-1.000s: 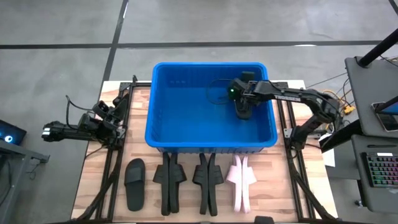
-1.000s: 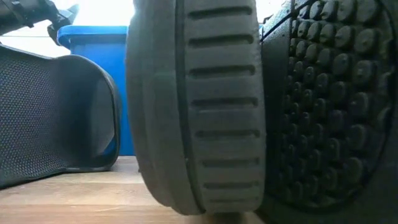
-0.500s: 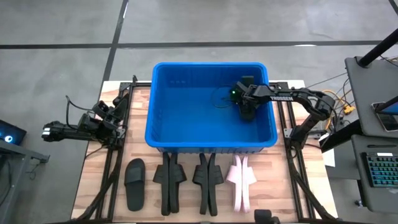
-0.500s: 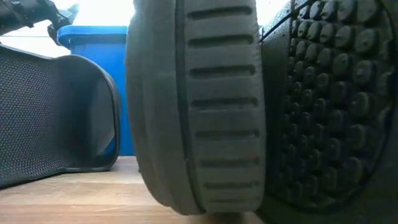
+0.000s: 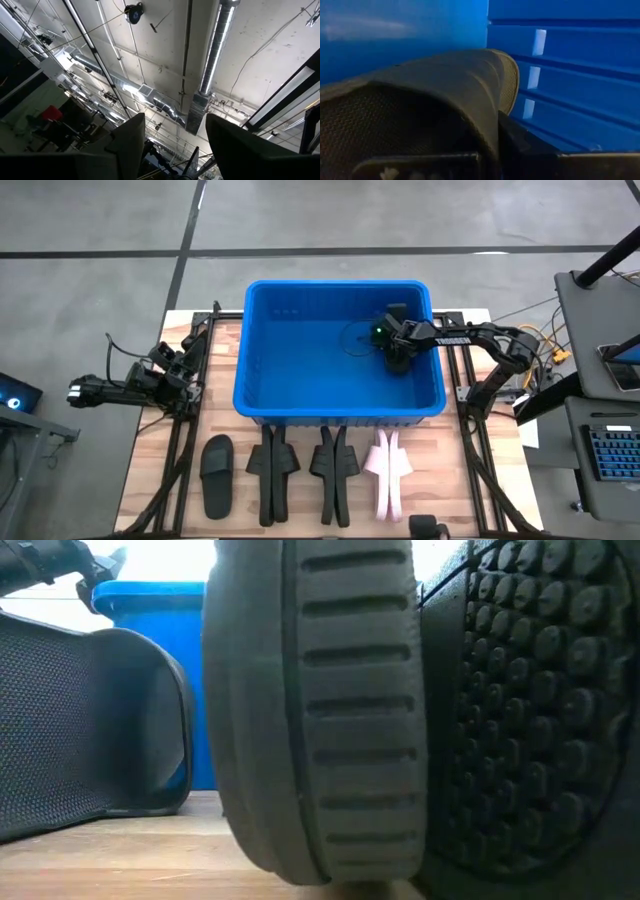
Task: Pick and place slides into bin
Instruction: Put the black slide into the blue bin
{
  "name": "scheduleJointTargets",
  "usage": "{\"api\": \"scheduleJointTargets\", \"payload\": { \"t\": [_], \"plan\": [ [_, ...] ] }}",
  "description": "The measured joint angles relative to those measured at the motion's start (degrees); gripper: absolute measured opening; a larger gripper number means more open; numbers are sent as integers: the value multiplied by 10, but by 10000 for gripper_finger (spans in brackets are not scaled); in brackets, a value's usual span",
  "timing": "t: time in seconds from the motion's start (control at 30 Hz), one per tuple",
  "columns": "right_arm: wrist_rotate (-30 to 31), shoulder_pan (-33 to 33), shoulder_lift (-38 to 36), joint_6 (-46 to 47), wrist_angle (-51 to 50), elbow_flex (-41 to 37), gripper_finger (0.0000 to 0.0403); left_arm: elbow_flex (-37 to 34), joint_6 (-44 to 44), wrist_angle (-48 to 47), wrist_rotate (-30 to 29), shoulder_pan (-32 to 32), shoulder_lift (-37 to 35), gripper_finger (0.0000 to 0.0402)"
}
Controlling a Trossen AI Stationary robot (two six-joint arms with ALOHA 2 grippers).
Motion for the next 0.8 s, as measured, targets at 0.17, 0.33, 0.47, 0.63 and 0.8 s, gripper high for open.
{"api": "scheduleJointTargets", "payload": {
  "t": [0.17,0.33,0.47,0.63,0.8],
  "plan": [
    [-1,-1,0,6,0,3,17,0,0,0,-11,0,0,196],
    [-1,-2,0,8,-15,10,59,0,0,0,-11,0,0,196],
    [-1,-5,0,21,-24,14,113,0,0,0,-11,0,0,196],
    [-1,-5,0,17,-46,23,174,0,-1,0,-11,0,0,196],
    [-1,-6,0,26,-82,37,218,0,-1,0,-11,0,0,196]
  ]
}}
